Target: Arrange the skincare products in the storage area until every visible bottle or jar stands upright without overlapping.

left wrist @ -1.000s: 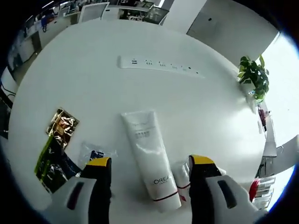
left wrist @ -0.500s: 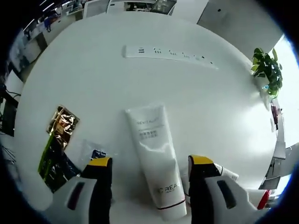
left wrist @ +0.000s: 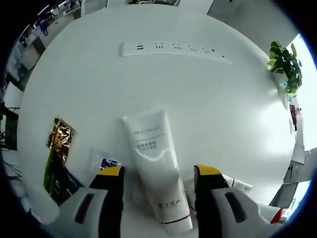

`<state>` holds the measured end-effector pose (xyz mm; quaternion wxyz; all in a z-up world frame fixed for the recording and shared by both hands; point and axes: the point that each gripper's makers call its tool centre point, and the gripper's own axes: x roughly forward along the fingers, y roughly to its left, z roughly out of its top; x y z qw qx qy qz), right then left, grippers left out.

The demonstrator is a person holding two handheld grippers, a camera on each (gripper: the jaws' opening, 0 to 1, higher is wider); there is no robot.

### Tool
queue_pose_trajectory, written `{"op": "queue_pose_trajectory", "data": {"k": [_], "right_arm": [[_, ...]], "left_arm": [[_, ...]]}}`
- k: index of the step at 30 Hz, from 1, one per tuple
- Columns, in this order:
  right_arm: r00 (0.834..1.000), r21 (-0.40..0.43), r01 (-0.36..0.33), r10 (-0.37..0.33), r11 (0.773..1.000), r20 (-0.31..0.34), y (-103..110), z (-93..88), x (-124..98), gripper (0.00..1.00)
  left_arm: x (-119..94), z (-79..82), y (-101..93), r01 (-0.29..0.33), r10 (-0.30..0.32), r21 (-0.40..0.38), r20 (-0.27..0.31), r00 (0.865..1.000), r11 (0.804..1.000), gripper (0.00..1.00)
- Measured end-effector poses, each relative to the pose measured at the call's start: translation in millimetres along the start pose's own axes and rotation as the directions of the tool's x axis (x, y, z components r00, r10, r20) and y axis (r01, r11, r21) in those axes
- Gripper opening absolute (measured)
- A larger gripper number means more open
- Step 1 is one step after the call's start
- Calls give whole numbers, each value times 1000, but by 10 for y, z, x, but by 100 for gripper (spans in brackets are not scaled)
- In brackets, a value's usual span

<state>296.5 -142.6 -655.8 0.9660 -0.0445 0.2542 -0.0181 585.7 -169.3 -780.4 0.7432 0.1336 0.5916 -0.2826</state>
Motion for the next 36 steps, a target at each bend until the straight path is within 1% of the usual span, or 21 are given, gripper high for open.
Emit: {"op": "queue_pose_trajectory", "data": {"k": [2,4,6,7,8,9,10,11,12,13,14,15,16,20,23,29,36], "right_arm": [[1000,-9,-3,3,1000,-6,12,-10,5,93],[1000,-13,-6,6,1000,-9,17,-15,10,93],[1000,-12,-5,5,1000,-12,15,-18,13,93],[1000,-11,-5,4,1000,-13,12,-20,14,93],[1000,-9,-5,4,1000,-13,10,-22,16,93],[1000,-8,-4,4,1000,-15,8,-25,19,93],[1000,-8,-3,3,1000,-16,7,-27,19,93],[1000,-8,-1,1,1000,-19,2,-32,20,93],[1000,-8,1,-1,1000,-21,0,-35,20,93],[1000,-8,3,-3,1000,-22,-5,-38,19,93],[1000,-8,4,-4,1000,-22,-7,-39,18,93],[1000,-8,3,-3,1000,-24,-6,-42,17,92],[1000,-8,1,-1,1000,-25,-4,-45,18,92],[999,-18,-4,4,1000,-31,11,-55,25,92],[999,-20,-5,4,1000,-33,11,-56,24,92],[1000,-15,3,-3,1000,-31,-6,-53,21,92],[999,-23,-8,7,1000,-40,20,-66,30,92]], "left_arm": [[13,-4,12,-8,8,-1,-6,1000,1000,50],[27,-8,34,-35,35,23,-15,999,999,47],[47,3,10,-50,51,57,-16,999,997,48],[64,13,28,-73,75,108,-17,997,991,48],[73,-1,28,-87,91,139,-22,996,987,48],[85,12,48,-119,122,193,-4,993,974,47],[75,3,49,-120,125,219,-7,992,968,46],[104,13,-14,-104,105,182,4,995,978,44],[121,8,-45,-93,97,190,-8,995,977,42],[104,21,-39,-89,92,203,-7,996,975,40],[97,31,-33,-96,98,207,1,995,974,39],[103,52,-15,-101,100,208,14,995,973,35],[109,60,-8,-102,100,218,19,995,971,35],[123,74,22,-93,92,212,16,996,973,34],[123,81,34,-88,88,237,12,996,967,32],[122,125,64,-81,78,245,24,997,966,29],[63,156,76,-52,45,227,38,998,973,26]]}}
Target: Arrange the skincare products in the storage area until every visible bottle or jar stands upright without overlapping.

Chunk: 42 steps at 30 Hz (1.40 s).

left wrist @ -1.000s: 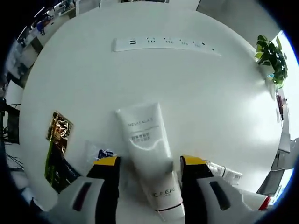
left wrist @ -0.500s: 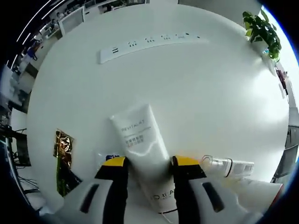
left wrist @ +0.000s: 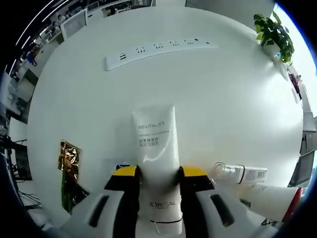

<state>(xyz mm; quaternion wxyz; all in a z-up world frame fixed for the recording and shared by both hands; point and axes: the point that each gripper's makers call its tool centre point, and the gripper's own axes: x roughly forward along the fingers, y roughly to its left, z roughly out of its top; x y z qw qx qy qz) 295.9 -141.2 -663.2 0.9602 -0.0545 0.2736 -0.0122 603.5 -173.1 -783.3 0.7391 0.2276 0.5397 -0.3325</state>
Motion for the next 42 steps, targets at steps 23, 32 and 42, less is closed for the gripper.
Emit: {"op": "queue_pose_trajectory", "data": {"k": [23,32,42], "right_arm": [[1000,-10,-15,15,1000,-19,33,-30,22,92],[999,-8,-17,17,1000,-27,39,-45,23,92],[999,-10,-19,18,1000,-38,42,-65,33,92]], "left_arm": [[-154,178,-10,3,-8,79,75,997,997,30],[215,85,154,63,-48,109,-131,990,992,51],[48,-213,-26,0,10,151,-65,998,989,38]]}}
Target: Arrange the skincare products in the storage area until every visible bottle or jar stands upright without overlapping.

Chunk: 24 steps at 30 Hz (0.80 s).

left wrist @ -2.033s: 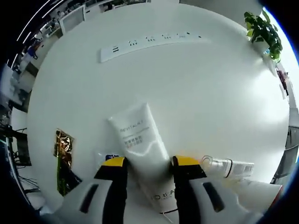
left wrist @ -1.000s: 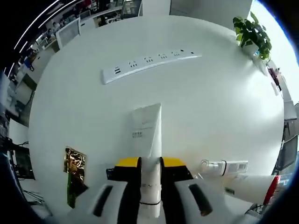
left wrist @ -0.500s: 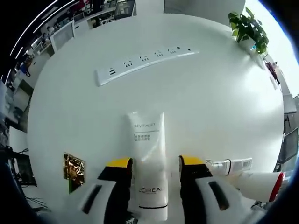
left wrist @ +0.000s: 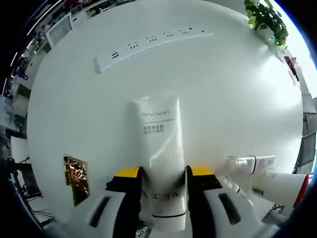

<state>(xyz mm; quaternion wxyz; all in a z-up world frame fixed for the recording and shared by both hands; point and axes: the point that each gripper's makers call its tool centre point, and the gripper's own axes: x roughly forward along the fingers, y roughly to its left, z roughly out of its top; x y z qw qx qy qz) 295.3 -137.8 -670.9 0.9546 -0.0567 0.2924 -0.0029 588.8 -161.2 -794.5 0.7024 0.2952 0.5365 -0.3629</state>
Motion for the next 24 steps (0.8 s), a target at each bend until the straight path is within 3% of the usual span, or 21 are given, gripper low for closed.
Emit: {"op": "queue_pose_trajectory", "data": {"k": [13,24], "right_arm": [[1000,-7,-6,6,1000,-10,15,-18,7,92],[1000,-16,-13,13,1000,-21,33,-33,20,92]], "left_arm": [[-76,32,21,17,-17,24,-5,1000,1000,33],[-123,21,57,27,-27,25,27,999,999,32]]}}
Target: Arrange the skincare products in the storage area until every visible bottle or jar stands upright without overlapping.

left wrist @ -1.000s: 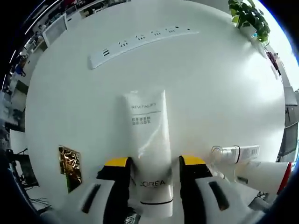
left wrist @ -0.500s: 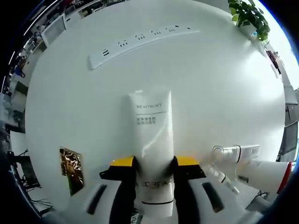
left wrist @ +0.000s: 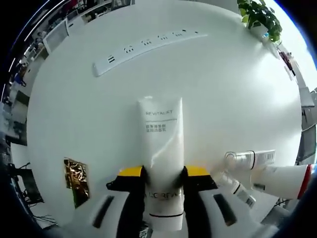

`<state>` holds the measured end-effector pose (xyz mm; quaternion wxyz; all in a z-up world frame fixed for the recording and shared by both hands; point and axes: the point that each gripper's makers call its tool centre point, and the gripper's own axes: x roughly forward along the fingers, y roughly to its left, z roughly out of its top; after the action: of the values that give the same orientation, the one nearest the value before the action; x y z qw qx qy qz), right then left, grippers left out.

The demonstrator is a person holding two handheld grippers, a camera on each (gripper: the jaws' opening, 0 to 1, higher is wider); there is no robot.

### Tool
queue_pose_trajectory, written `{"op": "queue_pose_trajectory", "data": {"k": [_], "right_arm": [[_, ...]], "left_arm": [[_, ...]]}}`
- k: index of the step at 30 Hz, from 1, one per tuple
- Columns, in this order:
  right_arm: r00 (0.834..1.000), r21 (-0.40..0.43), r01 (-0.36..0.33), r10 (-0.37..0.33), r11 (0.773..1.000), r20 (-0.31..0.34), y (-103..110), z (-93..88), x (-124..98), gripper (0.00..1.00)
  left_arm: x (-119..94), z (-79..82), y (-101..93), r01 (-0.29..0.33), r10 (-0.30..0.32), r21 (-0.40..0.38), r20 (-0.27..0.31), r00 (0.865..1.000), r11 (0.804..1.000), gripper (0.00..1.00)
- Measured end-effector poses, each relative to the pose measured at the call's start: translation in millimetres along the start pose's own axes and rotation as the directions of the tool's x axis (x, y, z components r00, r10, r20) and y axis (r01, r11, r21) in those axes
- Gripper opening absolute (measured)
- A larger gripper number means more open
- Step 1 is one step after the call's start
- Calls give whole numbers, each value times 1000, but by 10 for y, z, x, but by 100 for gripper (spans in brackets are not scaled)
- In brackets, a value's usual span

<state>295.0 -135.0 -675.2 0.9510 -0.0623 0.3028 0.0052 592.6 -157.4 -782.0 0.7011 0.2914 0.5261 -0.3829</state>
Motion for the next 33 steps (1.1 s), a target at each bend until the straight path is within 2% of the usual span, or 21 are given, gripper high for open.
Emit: {"op": "queue_pose_trajectory", "data": {"k": [8,12,16,21,27,33], "right_arm": [[1000,-12,-6,6,1000,-5,17,-5,4,92],[1000,-15,-4,4,1000,-4,18,-1,5,92],[1000,-15,-10,10,1000,2,33,8,6,92],[1000,-37,-21,20,999,-10,69,-7,14,92],[1000,-43,-26,26,999,-18,82,-16,16,92],[999,-43,-37,36,998,-22,106,-22,17,92]], "left_arm": [[-46,29,31,5,-5,-2,33,999,1000,32],[-118,45,43,2,-3,15,62,998,1000,32],[-192,62,54,-8,4,36,115,993,999,32],[-285,120,11,7,-13,31,215,977,1000,32],[-362,85,-12,-3,-11,54,268,963,999,32],[-449,87,-11,15,-26,38,322,946,999,32]]}}
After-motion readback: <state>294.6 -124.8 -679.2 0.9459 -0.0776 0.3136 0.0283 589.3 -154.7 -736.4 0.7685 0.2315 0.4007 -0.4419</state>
